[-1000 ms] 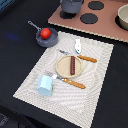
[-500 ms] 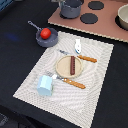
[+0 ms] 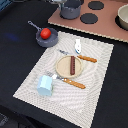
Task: Interact with the objects in diverse but meaningful ways.
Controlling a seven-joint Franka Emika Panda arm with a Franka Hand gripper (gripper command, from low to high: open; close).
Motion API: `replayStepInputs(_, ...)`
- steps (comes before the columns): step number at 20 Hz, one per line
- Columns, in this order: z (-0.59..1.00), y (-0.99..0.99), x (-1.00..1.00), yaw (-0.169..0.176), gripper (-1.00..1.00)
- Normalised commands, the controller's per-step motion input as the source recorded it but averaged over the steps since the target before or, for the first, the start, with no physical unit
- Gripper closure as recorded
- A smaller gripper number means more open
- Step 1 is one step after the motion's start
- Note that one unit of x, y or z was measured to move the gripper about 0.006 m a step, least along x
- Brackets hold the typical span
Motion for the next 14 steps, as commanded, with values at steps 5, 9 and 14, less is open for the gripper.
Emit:
replayStepInputs(5, 0.24, -0.08, -0.11, 0.02, -1.0)
replayStepInputs(9, 0.16, -0.07, -0.09, 0.022, -1.0)
replayStepInputs(14, 0.63, -0.04, -0.13, 0.025, -1.0)
